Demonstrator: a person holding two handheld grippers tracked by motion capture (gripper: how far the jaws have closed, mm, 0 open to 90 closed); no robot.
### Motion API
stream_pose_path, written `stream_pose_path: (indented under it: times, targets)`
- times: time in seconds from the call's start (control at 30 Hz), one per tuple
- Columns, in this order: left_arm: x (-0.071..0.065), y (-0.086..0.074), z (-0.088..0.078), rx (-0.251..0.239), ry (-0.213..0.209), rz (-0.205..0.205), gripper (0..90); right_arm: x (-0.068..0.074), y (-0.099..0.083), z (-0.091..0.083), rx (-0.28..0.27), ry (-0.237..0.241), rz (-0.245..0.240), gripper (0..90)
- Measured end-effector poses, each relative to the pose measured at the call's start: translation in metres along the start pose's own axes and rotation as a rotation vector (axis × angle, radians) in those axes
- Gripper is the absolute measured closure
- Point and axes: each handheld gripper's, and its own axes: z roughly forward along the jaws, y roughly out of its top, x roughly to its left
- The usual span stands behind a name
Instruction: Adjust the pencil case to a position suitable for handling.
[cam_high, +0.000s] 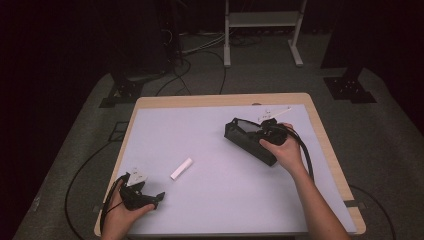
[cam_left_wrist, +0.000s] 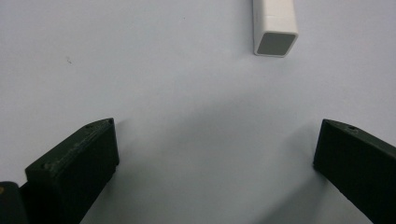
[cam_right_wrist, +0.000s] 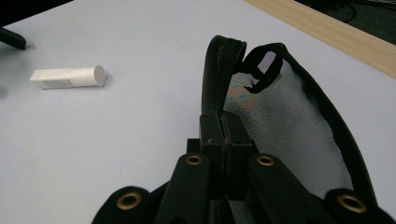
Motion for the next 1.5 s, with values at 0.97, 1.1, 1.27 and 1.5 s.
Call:
stream_pose_path:
  times: [0.97,1.1,1.27,1.5]
  targets:
    - [0.000,0.000,0.000,-0.002,0.001,-0.003,0.0,0.045,-0.014,-0.018,0.001,0.055,-0.084,88.4]
    - [0.000,0.000,0.000,-0.003,0.000,-0.003,0.0,0.051,-0.017,-0.018,0.003,0.068,-0.089,88.3]
    - [0.000,0.000,0.000,-0.003,0.000,-0.003,0.0,0.056,-0.021,-0.017,0.018,0.087,-0.103,88.4]
    - [0.000,0.000,0.000,-0.003,0.001,-0.003,0.0,0.064,-0.024,-0.019,0.023,0.106,-0.116,88.3]
